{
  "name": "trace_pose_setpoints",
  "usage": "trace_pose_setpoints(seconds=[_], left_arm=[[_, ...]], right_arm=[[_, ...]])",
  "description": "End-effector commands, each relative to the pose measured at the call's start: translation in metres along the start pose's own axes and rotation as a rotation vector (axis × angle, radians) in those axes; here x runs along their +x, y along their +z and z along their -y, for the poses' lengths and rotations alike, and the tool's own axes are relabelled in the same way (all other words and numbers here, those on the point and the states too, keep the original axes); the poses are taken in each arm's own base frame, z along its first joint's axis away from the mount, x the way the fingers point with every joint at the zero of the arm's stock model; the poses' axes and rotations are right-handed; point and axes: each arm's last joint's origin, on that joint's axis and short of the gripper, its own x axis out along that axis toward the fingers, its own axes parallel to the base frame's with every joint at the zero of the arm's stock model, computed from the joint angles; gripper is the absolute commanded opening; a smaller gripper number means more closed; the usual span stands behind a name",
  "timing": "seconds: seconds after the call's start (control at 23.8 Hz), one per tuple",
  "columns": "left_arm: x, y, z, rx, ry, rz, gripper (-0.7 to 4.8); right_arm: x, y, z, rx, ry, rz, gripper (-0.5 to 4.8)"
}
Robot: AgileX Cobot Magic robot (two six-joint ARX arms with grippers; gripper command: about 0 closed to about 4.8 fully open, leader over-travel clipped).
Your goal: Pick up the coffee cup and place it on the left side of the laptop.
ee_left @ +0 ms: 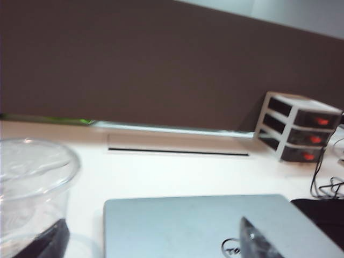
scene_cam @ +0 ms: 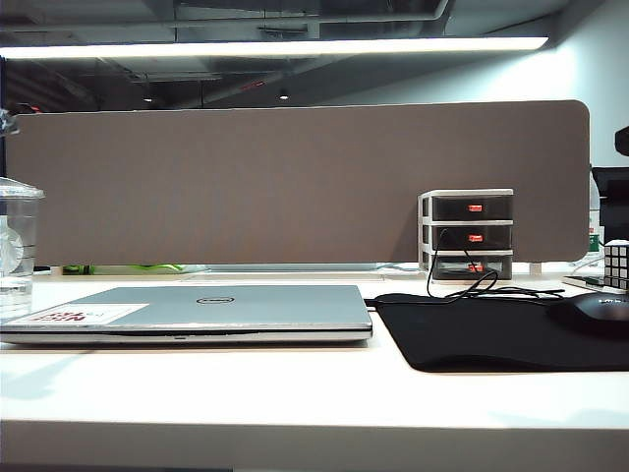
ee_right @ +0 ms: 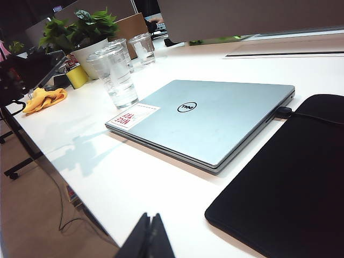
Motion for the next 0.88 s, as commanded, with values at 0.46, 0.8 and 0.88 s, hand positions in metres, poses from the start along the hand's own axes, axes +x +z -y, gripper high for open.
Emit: trace_pose_setpoints(seconds=[0.46,0.8,0.88], left_arm=[[-0.014,0.002,0.019,-0.002,-0.043,0.055,0.39],[-0.018,0.003,0.022,0.017,-0.094,0.027,-0.06],[-0.019,0.003,0.022,0.037,-0.092,0.014,-0.06]], right_arm=[[0.0,0.003,0.004,-0.057,-0.135,0.066,-0.01],[-0.001,0.005,0.008,-0.156,-0.288,0.093,-0.01],[-0.001,0.006,0.008,-0.172,-0.304,0.103,-0.01]])
